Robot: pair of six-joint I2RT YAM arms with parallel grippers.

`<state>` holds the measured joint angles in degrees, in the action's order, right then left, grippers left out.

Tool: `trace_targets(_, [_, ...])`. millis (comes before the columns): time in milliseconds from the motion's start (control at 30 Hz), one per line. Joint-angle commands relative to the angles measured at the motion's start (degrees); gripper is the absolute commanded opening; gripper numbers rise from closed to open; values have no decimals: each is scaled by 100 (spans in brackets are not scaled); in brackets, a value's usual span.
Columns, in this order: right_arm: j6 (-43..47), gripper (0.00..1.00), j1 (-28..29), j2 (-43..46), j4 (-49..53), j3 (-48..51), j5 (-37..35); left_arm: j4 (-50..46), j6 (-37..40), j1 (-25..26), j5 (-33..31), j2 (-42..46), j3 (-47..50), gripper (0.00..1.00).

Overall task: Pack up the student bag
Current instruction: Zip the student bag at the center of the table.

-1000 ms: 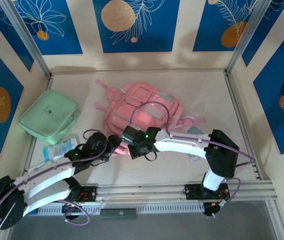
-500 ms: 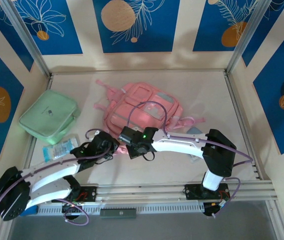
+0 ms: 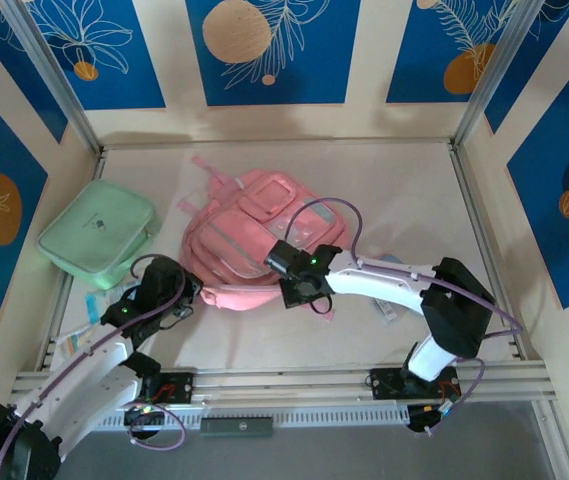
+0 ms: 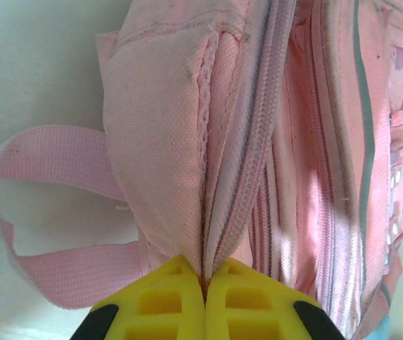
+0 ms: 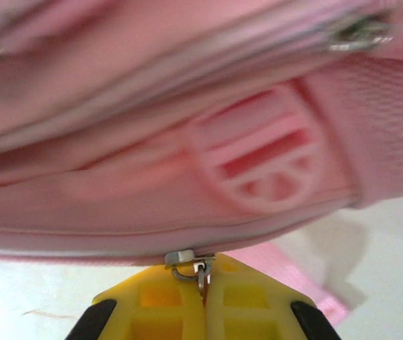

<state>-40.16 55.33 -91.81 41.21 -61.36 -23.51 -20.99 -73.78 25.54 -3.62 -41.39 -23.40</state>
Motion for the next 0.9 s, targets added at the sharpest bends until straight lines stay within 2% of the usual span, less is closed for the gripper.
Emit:
trace_targets(0, [174,0,-332,176,484,200,-186,-413,639,-338,-148,99,-147,0])
trace_targets(200, [309,0,-731,172,450,189,-151,-539,1061,-575,-33,-189,-400,0])
trace_targets(367, [313,0,-268,185,382,7,75,-413,1177,-585,243,-303,-439,0])
trace_targets(400, [317,0,-179,160,382,-56,134,-410,1239,-581,262,-309,-446,5])
trace_targets(433, [328,0,-71,138,375,-115,200,-452,1340,-579,294,-316,-487,20])
trace_targets(467, [323,4,34,137,376,-155,215,-535,1400,-580,323,-309,-549,31])
trace_targets(533, [273,13,210,186,440,-244,155,-650,1549,-589,496,-221,-627,41])
trace_targets(733, [27,31,210,701,564,-263,277,-1400,1990,-569,439,219,-946,51])
trace_targets(867, [-172,41,-338,998,559,-249,768,-1346,1978,-404,736,324,-1101,51])
